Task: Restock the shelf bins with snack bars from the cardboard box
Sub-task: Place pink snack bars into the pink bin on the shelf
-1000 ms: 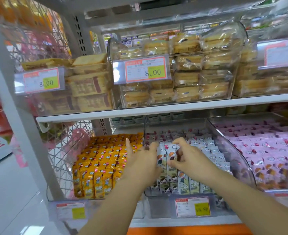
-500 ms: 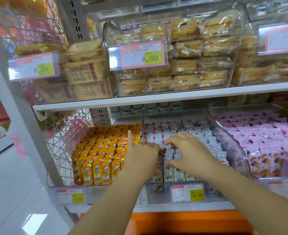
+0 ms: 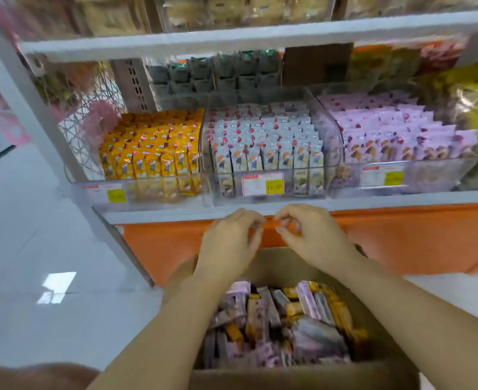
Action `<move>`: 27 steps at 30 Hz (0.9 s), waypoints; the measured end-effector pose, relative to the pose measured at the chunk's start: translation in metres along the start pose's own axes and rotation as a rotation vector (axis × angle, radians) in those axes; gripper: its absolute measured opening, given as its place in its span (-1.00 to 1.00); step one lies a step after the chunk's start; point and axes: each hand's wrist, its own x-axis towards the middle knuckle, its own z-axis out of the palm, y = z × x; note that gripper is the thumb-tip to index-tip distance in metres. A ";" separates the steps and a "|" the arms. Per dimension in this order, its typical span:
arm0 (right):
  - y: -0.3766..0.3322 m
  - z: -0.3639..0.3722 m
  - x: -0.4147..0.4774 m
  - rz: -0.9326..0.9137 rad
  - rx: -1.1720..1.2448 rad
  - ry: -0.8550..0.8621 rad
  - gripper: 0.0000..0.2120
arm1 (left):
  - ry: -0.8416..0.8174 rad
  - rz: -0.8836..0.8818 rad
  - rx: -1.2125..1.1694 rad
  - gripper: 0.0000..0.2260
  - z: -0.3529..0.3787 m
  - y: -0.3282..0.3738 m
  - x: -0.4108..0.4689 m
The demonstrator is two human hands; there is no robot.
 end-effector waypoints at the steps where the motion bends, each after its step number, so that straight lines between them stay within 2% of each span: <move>1: 0.008 0.005 -0.012 0.032 -0.022 -0.041 -0.86 | -0.059 -0.072 -0.016 -0.86 0.011 -0.001 -0.010; 4: 0.040 0.020 -0.041 0.188 -0.012 -0.166 -0.87 | -0.212 -0.257 -0.116 -0.85 0.048 -0.015 -0.035; 8: 0.091 0.039 -0.074 0.478 -0.013 -0.371 -0.76 | -0.417 -0.437 -0.157 -0.82 0.096 -0.043 -0.070; 13: 0.128 0.073 -0.106 0.687 0.030 -0.589 -0.70 | -0.521 -0.619 -0.158 -0.84 0.130 -0.080 -0.102; 17: 0.144 0.104 -0.124 0.710 0.052 -0.636 -0.64 | -0.584 -0.662 -0.083 -0.74 0.143 -0.097 -0.114; 19: 0.150 0.115 -0.127 0.742 0.063 -0.641 -0.63 | -0.607 -0.788 -0.078 -0.77 0.150 -0.105 -0.118; 21: 0.156 0.125 -0.127 0.772 0.060 -0.644 -0.59 | -0.627 -0.848 -0.068 -0.70 0.159 -0.114 -0.121; 25: 0.164 0.143 -0.122 0.808 0.071 -0.641 -0.47 | -0.728 -0.774 0.028 -0.62 0.172 -0.124 -0.122; 27: 0.164 0.150 -0.118 0.838 0.032 -0.589 -0.55 | -0.836 -0.726 0.141 -0.60 0.176 -0.128 -0.122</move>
